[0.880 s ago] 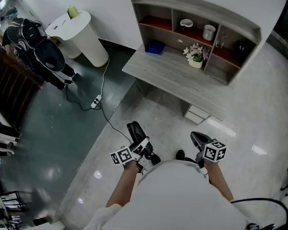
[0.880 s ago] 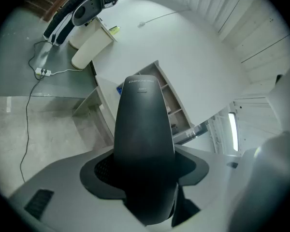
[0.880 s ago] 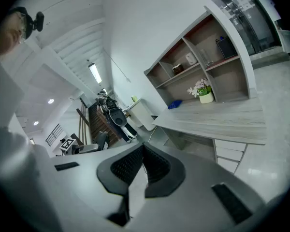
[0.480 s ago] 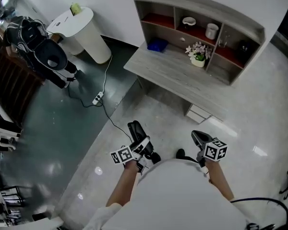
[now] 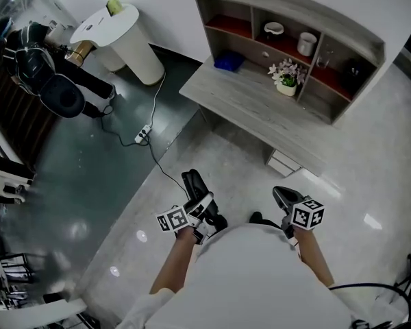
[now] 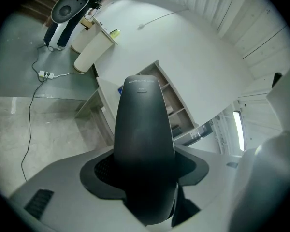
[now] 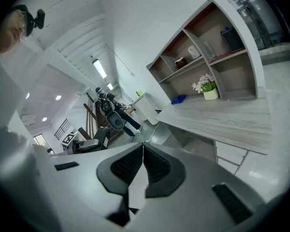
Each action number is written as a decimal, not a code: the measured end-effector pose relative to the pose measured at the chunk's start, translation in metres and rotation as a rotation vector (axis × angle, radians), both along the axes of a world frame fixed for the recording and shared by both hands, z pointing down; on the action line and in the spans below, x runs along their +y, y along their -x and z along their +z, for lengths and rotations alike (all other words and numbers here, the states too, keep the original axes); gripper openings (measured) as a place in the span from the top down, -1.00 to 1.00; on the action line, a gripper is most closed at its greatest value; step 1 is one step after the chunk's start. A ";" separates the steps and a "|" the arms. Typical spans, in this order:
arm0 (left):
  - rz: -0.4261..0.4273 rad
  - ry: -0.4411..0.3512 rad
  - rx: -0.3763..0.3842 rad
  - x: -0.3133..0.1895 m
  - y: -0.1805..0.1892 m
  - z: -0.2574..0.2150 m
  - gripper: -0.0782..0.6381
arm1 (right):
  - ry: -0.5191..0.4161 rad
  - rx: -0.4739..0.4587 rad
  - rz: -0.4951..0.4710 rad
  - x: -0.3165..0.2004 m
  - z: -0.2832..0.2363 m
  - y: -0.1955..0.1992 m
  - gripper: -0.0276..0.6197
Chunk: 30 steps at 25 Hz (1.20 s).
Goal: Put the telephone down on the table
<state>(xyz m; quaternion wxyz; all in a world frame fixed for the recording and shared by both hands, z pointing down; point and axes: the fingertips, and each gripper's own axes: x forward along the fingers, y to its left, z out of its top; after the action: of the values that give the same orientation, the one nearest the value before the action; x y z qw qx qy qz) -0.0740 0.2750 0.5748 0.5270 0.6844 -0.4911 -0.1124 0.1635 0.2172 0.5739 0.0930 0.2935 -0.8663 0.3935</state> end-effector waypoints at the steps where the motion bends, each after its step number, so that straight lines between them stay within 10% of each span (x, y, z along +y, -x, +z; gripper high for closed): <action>1: -0.005 -0.001 -0.004 -0.001 -0.002 0.000 -0.04 | -0.003 0.011 -0.020 0.000 0.002 -0.002 0.86; 13: -0.057 -0.014 -0.025 -0.022 -0.008 -0.005 -0.04 | 0.017 0.021 -0.147 -0.014 0.014 -0.008 0.85; 30: 0.028 -0.006 -0.040 -0.122 0.061 0.007 -0.04 | 0.045 0.032 -0.050 -0.101 0.013 0.058 0.85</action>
<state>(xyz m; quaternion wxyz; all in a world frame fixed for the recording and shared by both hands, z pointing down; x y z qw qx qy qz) -0.1352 0.1531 0.5822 0.5165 0.6949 -0.4916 -0.0930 0.1056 0.1160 0.5873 0.1233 0.2758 -0.8627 0.4055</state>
